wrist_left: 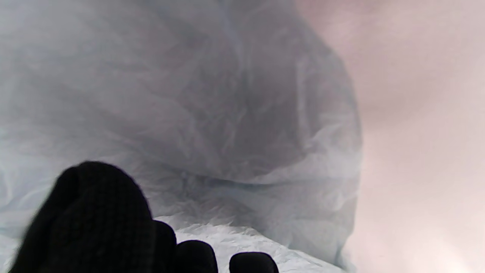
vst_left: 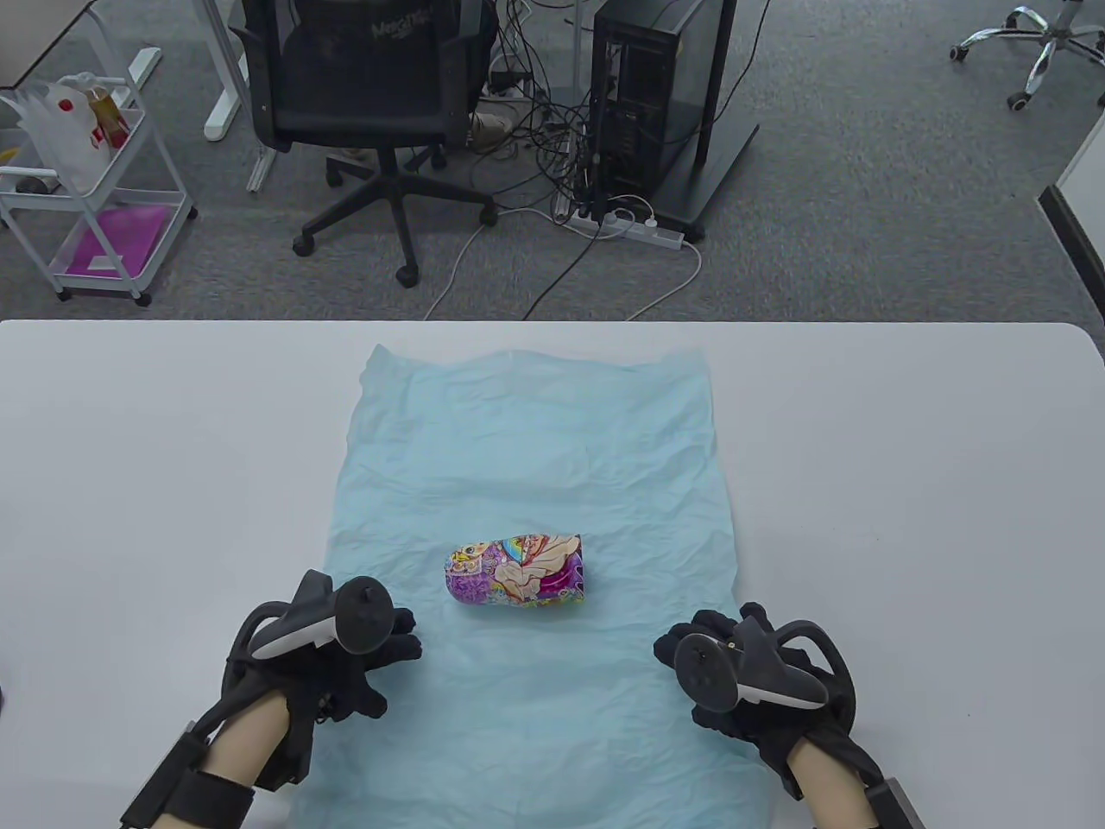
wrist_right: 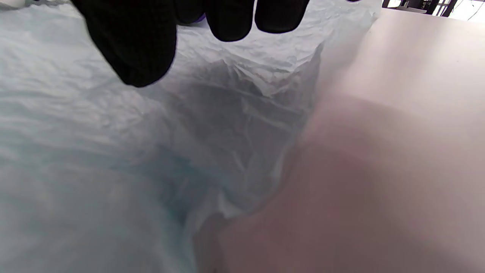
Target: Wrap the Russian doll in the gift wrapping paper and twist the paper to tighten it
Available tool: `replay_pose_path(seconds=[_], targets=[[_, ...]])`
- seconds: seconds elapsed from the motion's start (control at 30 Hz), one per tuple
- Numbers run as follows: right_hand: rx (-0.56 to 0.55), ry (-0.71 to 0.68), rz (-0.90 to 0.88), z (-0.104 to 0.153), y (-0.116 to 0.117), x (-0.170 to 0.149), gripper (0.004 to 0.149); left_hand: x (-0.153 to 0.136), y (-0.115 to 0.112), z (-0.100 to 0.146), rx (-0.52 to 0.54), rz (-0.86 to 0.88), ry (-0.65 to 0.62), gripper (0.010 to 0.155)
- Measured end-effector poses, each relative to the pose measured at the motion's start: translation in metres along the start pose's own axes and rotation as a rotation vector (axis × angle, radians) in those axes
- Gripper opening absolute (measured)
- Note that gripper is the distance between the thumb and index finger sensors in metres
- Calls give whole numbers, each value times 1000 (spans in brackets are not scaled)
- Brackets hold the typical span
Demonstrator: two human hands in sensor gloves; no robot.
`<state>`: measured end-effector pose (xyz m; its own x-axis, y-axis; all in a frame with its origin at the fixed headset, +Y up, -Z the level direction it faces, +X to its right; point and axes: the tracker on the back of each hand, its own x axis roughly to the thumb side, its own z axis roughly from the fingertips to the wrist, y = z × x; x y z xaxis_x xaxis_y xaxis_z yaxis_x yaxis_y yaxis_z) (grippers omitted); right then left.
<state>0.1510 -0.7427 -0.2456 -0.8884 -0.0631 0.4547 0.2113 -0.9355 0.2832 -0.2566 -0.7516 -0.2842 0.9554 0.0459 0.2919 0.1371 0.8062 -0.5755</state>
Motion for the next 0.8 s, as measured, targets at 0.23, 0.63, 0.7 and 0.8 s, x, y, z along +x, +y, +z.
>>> replay_pose_path(seconds=[0.23, 0.63, 0.7, 0.8], targets=[[138, 3, 85, -1, 18, 0, 83, -15, -15, -2, -146, -116, 36, 99], [-99, 24, -255, 8, 37, -20, 57, -30, -35, -6, -17, 118, -28, 79], [-123, 36, -302, 8, 40, -22, 49, -29, -35, -7, 7, 142, -38, 71], [-185, 54, -358, 8, 44, -22, 37, -26, -36, -9, 47, 201, -48, 56]])
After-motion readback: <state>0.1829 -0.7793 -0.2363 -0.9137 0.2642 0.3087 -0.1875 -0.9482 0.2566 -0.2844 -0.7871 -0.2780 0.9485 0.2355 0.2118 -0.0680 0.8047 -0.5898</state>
